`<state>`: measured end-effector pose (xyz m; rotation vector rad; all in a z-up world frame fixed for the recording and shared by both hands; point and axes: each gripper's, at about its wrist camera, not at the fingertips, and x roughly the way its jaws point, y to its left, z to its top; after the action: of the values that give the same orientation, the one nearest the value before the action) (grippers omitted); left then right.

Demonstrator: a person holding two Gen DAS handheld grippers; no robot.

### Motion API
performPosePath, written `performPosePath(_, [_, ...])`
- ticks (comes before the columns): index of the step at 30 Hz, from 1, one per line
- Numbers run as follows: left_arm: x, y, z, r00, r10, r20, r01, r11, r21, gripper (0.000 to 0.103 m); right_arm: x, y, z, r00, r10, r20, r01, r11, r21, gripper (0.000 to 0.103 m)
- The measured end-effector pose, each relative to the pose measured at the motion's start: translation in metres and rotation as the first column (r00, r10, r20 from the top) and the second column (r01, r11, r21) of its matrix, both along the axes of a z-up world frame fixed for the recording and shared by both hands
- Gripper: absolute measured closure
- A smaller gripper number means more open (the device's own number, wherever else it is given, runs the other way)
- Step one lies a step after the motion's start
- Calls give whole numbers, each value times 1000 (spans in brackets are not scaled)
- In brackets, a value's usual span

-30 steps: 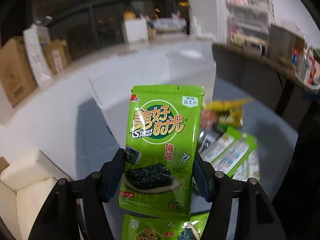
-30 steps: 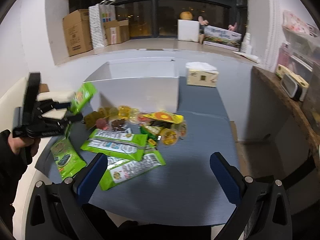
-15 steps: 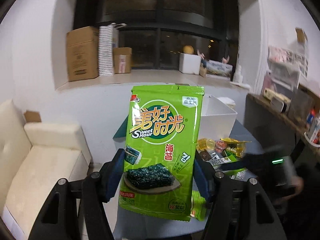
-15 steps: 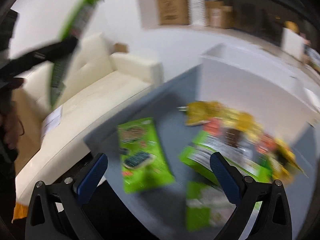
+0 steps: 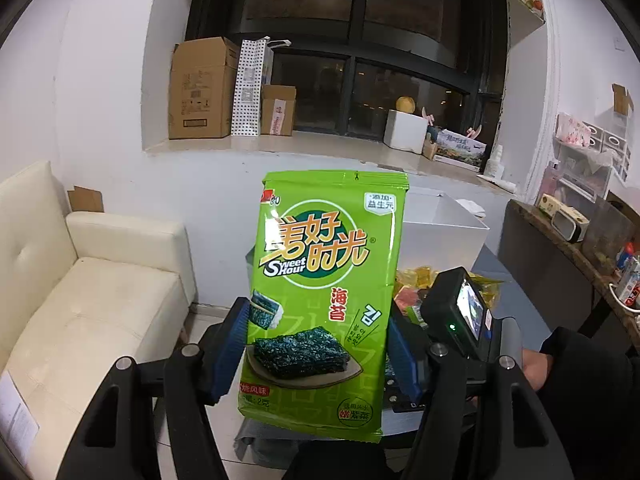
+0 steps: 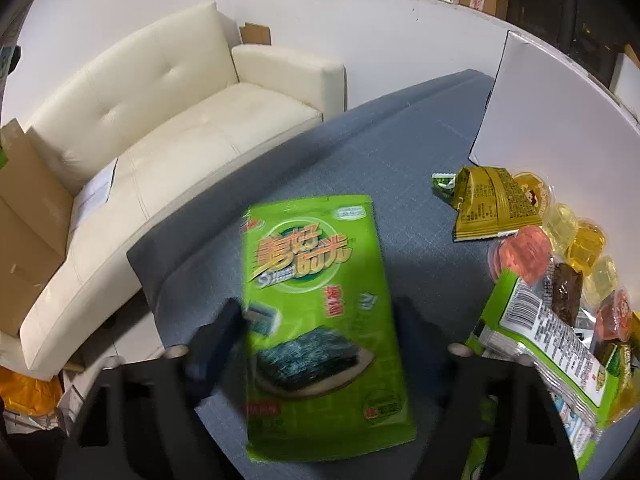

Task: Organize snacks
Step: 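Carry both seaweed bags over the white box and open both tools to drop them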

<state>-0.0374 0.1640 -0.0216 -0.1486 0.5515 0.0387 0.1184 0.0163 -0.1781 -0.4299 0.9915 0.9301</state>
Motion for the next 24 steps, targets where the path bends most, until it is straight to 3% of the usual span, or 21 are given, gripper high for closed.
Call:
performPosePath(4, [6, -4, 1, 1000, -10, -3, 10, 1000, 0, 34, 1, -10, 19, 1000, -7, 5, 7, 998, 55, 32])
performPosePath(9, [18, -9, 5, 1000, -13, -1, 13, 1000, 5, 34, 0, -33, 68, 991, -112, 74, 101, 985, 141, 32])
performPosePath(12, [33, -16, 7, 1000, -21, 0, 21, 1000, 0, 34, 5, -60, 103, 963, -232, 139, 204, 960, 190, 32])
performPosePath(15, [56, -28, 11, 999, -53, 7, 53, 998, -20, 34, 14, -95, 133, 910, -360, 203, 314, 922, 229, 32])
performPosePath(17, [77, -43, 16, 996, -86, 4, 85, 996, 9, 34, 23, -121, 146, 881, -426, 205, 373, 892, 255, 32])
performPosePath(24, [168, -91, 36, 987, -156, 31, 156, 988, 11, 34, 69, -174, 151, 792, -578, 198, 521, 808, 274, 32])
